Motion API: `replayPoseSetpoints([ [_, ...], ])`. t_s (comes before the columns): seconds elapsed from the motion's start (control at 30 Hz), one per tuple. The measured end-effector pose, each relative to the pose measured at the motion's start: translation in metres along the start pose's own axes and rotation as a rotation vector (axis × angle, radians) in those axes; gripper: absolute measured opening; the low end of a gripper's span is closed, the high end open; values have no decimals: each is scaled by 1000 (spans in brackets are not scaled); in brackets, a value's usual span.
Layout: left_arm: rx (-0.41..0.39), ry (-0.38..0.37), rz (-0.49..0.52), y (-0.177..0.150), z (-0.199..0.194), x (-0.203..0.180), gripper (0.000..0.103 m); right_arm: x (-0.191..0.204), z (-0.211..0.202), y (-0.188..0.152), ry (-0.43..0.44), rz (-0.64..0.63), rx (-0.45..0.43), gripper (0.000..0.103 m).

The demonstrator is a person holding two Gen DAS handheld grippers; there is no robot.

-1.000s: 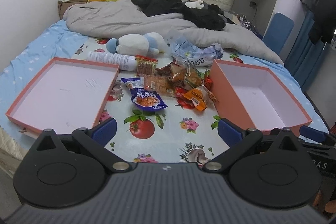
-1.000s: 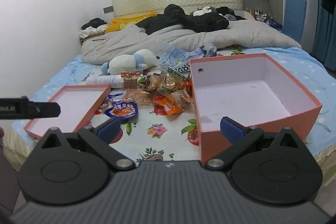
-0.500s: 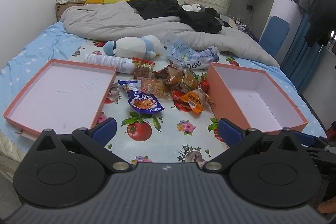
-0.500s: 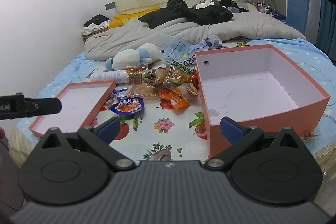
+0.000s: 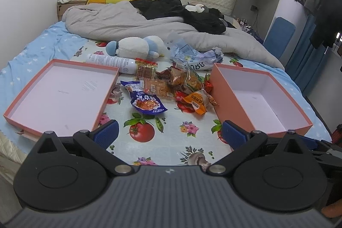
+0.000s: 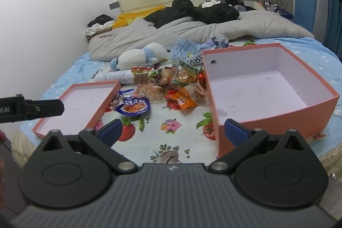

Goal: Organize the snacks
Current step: 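Move both tools toward the snack pile between the two pink boxes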

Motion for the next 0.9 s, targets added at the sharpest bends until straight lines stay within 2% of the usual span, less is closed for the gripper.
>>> replayPoseSetpoints([
  [0.13,11,5,4,-2,-1,0,103,0,-2,-1,11,27,-5,103],
  [0.3,8,4,-9,-1,-6,1,103,9,-3,2,-38,-45,-18,103],
  [0.6,17,5,-8,-4,-8,4,103,11,-1,-3,25,65,1,103],
  [0.8,31,30,-21,-8,-6,13,103,15,0,-4,-12,36,-7,102],
  [0.9,41,45,-19,-7,-3,15,103,14,2,-5,-2,47,-5,103],
])
Point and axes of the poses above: each gripper's, at about its wrist camera, not at the fingertips, and z roughly the way its jaws point, x to its left, y to its top, the point moved 4 cm from there along z, roughly the way its jaws point, and after that the axes turned 1 degree about -z, right-handed, at the moved point
